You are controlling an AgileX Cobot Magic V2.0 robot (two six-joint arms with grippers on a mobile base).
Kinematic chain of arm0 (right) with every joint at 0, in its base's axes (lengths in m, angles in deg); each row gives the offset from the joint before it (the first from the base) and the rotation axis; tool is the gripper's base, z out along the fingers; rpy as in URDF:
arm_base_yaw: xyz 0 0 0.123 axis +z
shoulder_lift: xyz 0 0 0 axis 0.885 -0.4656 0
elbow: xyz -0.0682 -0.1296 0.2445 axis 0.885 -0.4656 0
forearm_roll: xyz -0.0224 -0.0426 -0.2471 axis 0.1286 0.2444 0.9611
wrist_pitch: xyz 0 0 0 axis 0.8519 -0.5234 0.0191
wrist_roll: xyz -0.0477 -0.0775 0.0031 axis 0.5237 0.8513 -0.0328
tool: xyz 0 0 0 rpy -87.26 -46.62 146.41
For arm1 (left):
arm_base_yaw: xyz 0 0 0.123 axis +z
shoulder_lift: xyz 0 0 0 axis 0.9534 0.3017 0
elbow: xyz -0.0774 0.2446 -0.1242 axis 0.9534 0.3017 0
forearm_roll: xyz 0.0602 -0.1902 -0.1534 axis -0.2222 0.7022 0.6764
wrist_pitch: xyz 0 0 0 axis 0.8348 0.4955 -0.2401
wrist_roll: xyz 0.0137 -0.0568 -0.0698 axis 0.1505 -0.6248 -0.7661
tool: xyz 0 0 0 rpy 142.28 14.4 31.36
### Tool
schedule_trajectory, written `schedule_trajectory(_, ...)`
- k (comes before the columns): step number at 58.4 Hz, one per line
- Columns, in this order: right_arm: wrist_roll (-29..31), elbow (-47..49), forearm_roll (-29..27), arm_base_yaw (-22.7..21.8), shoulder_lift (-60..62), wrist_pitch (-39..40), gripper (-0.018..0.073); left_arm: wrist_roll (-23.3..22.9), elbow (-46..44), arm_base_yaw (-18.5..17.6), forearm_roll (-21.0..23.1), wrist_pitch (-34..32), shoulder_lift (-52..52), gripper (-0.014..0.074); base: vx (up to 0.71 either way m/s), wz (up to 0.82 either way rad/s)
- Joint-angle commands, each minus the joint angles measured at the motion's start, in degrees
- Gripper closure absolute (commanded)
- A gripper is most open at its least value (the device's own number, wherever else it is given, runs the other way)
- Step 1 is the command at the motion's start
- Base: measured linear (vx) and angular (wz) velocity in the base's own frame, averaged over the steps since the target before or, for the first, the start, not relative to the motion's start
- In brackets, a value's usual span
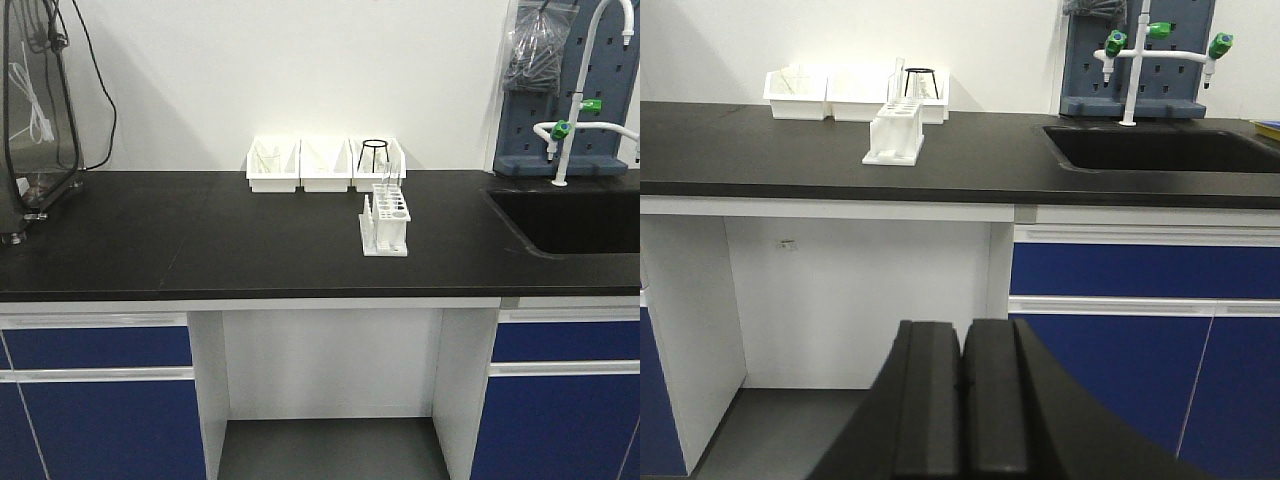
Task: Flip and reinsert test tube from rack
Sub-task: 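Drive the base toward the white test-tube rack on the bench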
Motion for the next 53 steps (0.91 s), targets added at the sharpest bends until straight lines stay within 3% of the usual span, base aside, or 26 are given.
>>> schedule_trajectory(1,0.2,-0.1,0.2,-0.2,-0.7,4.7,0.0568,0.0,0.0,-0.4,0.2,-5.0,-0.6,0.0603,0.00,0.00)
schedule_trajectory(53,0.2,-0.1,0.2,-0.2,-0.7,4.7,0.0568,0.0,0.0,-0.4,0.2,-5.0,-0.6,0.0603,0.02,-0.02)
